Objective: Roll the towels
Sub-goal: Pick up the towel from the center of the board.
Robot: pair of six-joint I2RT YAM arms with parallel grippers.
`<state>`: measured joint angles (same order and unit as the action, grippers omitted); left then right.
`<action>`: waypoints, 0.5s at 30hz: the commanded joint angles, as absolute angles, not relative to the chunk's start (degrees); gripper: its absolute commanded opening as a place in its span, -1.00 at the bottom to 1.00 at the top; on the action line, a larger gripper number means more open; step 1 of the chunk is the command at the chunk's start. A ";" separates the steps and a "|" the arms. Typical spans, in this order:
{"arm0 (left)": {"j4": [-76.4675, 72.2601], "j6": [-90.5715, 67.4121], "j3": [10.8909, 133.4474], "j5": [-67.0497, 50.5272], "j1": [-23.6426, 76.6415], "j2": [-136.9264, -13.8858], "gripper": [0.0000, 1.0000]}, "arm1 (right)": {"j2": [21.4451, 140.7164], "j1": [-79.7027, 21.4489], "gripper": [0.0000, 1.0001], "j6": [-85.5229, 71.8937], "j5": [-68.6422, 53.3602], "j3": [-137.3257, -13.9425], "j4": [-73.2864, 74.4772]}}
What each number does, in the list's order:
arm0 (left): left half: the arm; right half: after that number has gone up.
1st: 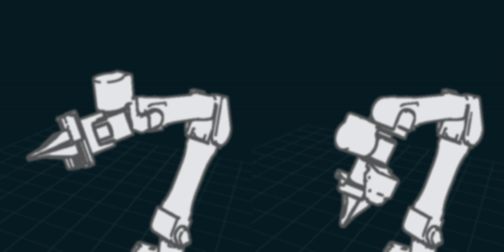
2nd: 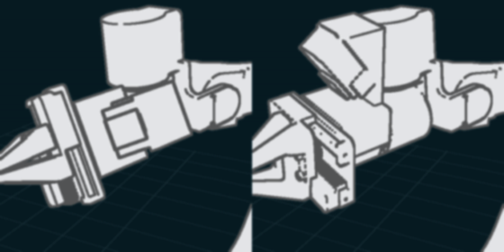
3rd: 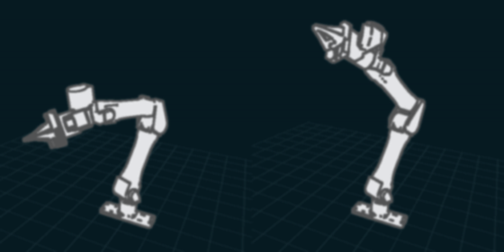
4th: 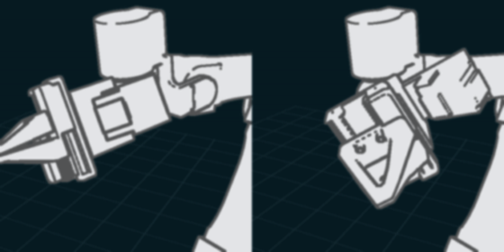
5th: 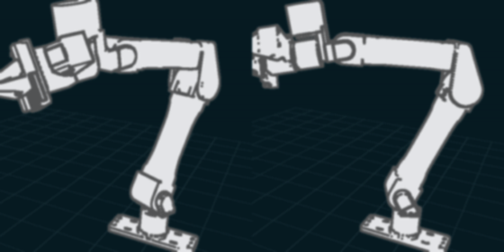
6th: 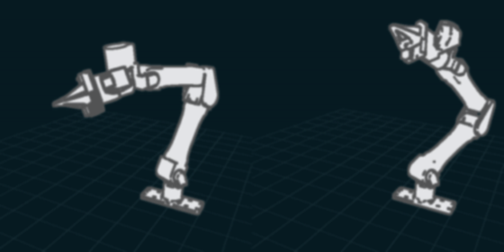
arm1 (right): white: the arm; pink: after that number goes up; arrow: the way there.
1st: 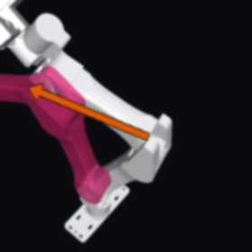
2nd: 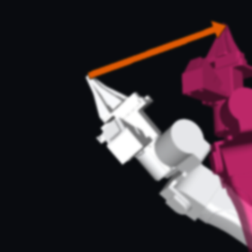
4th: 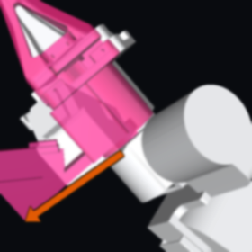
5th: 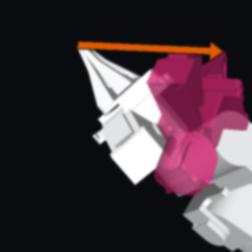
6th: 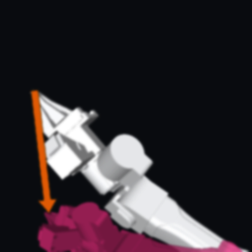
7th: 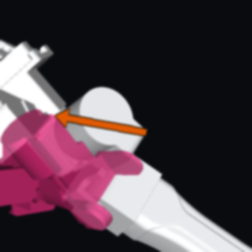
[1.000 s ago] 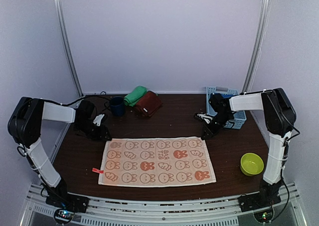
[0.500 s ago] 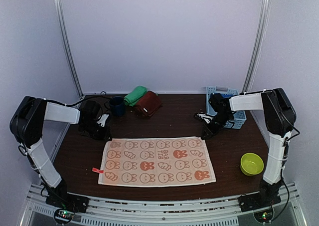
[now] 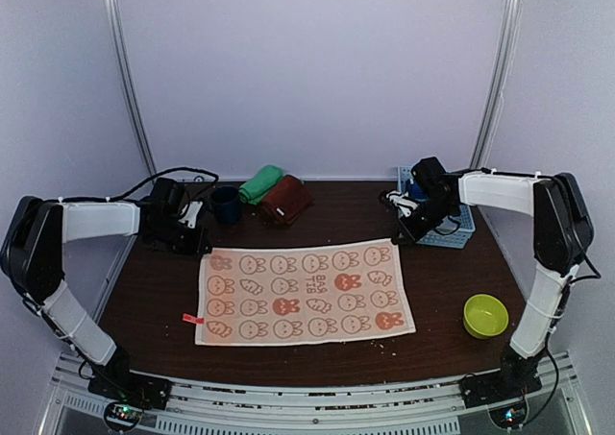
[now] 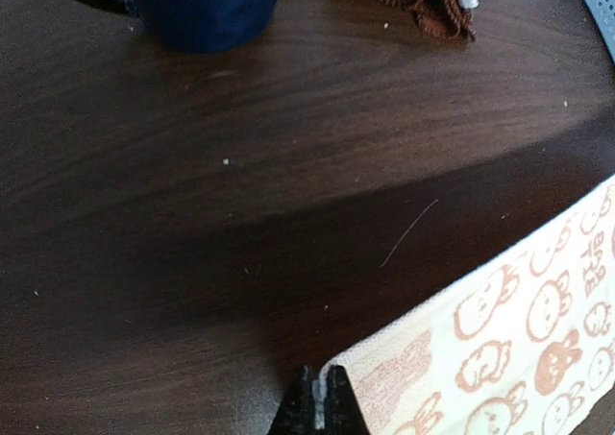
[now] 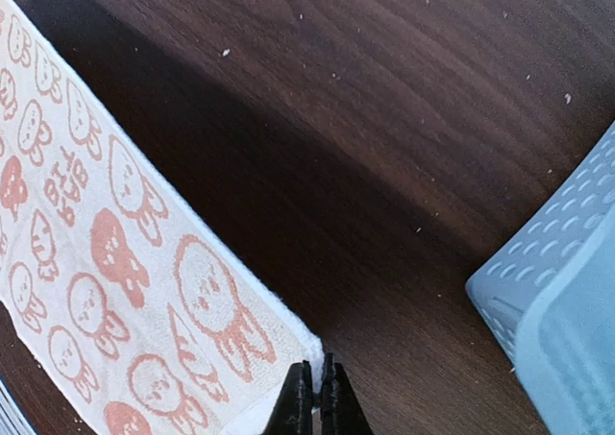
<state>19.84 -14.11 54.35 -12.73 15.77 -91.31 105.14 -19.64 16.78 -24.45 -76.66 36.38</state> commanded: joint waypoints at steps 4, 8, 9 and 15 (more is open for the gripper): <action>20.28 -14.48 57.23 -12.23 15.90 -87.95 -1.00 | 102.44 -19.00 -1.00 18.36 -21.06 -76.63 34.08; 19.74 -14.48 55.65 -13.30 15.90 -88.89 -1.00 | 103.60 -18.30 -1.00 18.43 -21.27 -75.71 32.88; 19.50 -14.57 55.12 -13.69 15.90 -88.67 -1.00 | 103.75 -18.21 -1.00 18.64 -21.27 -75.41 32.54; 19.07 -13.66 54.59 -15.46 15.90 -85.97 -1.00 | 102.35 -17.95 -1.00 23.90 -23.22 -73.91 28.00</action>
<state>20.05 -14.13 54.94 -13.78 15.77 -88.55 103.33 -18.48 19.81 -23.05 -75.40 32.14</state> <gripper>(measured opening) 0.023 0.030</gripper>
